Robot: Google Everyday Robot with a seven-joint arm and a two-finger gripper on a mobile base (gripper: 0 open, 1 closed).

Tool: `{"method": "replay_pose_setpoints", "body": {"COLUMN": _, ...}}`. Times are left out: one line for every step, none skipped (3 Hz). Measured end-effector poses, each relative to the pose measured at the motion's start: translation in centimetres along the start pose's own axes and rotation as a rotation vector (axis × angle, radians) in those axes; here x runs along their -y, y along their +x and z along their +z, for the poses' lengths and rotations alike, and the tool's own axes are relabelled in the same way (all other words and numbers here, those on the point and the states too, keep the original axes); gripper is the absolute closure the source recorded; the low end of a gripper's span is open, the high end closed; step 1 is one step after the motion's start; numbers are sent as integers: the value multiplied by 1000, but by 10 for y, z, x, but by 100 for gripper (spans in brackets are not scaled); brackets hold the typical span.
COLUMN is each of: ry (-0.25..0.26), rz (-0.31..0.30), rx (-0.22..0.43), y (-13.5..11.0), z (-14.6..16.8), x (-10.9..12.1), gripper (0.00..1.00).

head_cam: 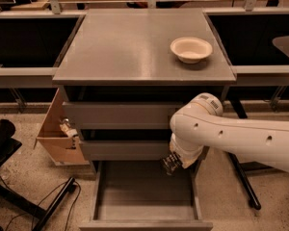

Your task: Pick rxbar chocolate from bottom drawer and place on counter

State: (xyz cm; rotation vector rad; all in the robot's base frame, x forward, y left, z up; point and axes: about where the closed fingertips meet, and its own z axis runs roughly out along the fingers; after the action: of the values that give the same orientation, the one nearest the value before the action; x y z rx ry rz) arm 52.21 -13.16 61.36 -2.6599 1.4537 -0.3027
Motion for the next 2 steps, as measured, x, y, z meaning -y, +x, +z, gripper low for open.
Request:
{"method": "replay_pose_setpoints", "body": {"ry": 12, "rz": -17, "rx": -26, "y": 8, "z": -20, "x": 13, "gripper": 100}}
{"method": "replay_pose_setpoints", "body": {"ry": 35, "rz": -53, "rx": -91, "y": 22, "z": -72, "x": 40, "gripper": 100}}
